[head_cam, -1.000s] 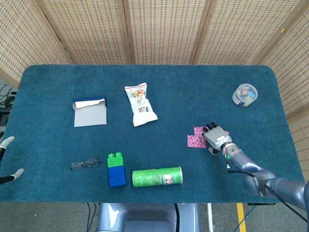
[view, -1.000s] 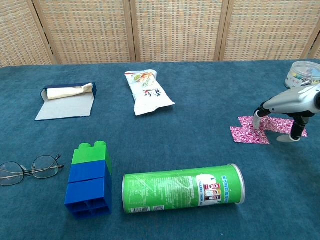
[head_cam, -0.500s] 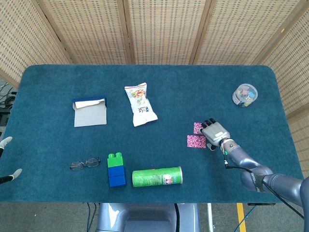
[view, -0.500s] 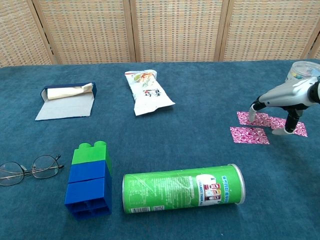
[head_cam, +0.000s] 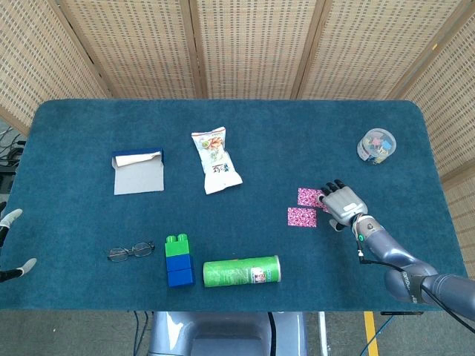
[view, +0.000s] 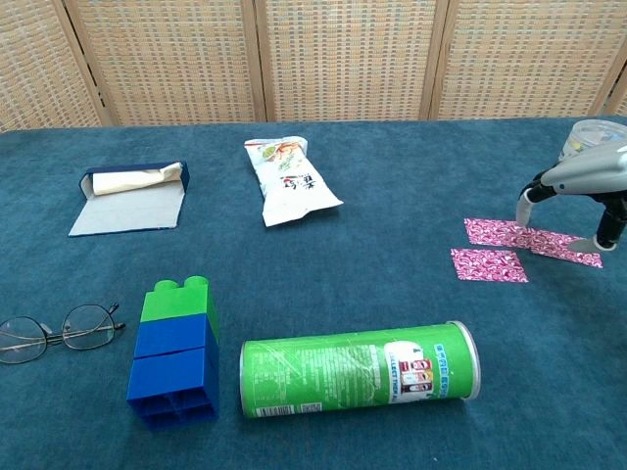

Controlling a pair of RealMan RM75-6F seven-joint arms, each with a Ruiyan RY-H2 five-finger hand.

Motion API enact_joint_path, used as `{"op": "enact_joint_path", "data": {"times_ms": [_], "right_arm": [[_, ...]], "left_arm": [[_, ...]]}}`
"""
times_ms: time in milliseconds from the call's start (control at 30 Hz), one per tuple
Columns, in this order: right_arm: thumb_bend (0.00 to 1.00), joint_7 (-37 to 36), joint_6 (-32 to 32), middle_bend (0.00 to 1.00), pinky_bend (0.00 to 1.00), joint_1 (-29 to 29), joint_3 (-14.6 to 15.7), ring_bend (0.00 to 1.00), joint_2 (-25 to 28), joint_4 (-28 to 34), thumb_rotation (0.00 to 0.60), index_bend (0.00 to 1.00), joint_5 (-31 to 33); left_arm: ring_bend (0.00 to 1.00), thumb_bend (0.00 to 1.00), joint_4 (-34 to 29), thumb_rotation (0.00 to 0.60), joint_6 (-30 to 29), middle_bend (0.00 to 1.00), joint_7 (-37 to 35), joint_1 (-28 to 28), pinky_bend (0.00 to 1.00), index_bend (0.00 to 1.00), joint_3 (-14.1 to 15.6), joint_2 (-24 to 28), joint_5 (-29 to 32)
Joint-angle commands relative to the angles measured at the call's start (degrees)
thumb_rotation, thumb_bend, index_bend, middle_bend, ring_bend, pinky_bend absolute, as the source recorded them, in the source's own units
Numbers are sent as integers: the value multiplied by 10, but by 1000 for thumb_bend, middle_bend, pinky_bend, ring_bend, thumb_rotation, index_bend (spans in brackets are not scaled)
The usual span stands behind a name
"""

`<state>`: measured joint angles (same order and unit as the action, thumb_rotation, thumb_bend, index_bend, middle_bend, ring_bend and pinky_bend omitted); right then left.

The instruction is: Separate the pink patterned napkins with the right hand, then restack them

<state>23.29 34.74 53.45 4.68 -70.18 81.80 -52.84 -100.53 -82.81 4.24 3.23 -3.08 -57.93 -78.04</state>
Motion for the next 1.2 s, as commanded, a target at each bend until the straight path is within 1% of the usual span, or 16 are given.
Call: {"op": "enact_joint_path", "data": {"times_ms": [33,267,500,733,1000,1200], "right_arm": [[466,0,1,123,23,-5,4,0,2,-3,600,217,2],[466,-13,-2,123,23,-22,13,0,0,-27,600,222,-1],[466,-28,-17,123,23,-35,18,0,-13,-64,600,223,-16],[466,-45,-31,126,23,-44,16,0,-28,-90,600,225,-32],[466,-49,-38,127,23,-48,16,0,-34,-99,600,230,-44],[466,-44,-35,129,23,-52,20,0,-23,-85,600,232,-48]], "left_arm": [[0,48,-1,600,-1,0,1,0,0,121,0,0,-1],[0,48,-5,600,-2,0,6,-1,0,121,2,1,-3],[0,48,-8,600,-4,0,10,-3,0,121,3,1,-4],[0,48,-8,600,-4,0,11,-4,0,121,5,1,-3],[0,48,-5,600,-4,0,9,-5,0,121,4,1,-1],[0,49,-3,600,-3,0,6,-5,0,121,4,0,-2]]}}
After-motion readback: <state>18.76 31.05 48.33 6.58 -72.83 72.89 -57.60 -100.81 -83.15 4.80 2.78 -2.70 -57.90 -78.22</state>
